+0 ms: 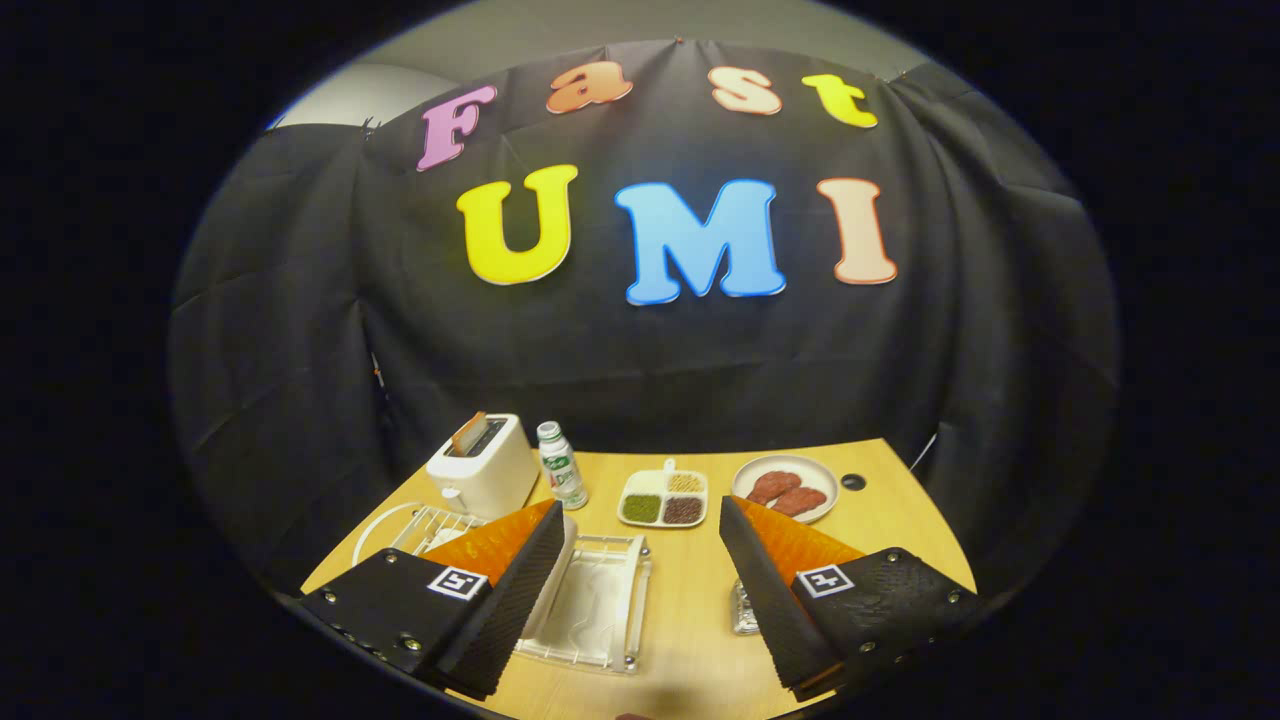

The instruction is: Take the plate from the dish rack, then take the spoon from the basket and place it into the plate.

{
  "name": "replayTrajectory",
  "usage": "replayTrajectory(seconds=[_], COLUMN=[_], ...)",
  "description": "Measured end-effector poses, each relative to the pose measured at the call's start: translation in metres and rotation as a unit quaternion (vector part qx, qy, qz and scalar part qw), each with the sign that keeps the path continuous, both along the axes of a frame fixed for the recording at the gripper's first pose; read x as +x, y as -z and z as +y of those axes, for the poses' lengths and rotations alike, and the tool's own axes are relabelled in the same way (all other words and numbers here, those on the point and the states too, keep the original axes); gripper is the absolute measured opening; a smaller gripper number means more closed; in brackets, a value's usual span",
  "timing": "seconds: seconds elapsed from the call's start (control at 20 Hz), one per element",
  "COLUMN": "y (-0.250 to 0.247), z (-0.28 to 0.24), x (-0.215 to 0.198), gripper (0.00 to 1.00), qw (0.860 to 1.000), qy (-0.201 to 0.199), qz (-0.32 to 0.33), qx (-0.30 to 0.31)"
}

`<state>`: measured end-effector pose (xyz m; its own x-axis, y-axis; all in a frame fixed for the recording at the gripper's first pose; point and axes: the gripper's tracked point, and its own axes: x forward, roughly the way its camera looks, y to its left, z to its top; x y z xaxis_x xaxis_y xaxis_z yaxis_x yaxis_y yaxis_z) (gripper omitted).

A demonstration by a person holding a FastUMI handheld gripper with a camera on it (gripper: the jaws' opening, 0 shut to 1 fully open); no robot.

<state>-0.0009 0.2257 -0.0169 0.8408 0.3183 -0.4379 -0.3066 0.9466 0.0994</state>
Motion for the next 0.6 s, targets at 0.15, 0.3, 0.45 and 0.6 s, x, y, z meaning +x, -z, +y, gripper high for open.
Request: replayTrajectory(seconds=[0.15,0.3,0.45,0.6], y=[0.029,0.056,0.074,0.093], z=[0.033,0.055,0.066,0.078], x=[0.002,0.004,0.01,0.014], gripper=[0.97,0.97,0.96,0.96], qw=[0.995,0.984,0.977,0.97], qy=[-0.035,-0.044,-0.046,-0.044], qz=[0.087,0.169,0.207,0.239], qx=[0.02,0.037,0.03,0.009])
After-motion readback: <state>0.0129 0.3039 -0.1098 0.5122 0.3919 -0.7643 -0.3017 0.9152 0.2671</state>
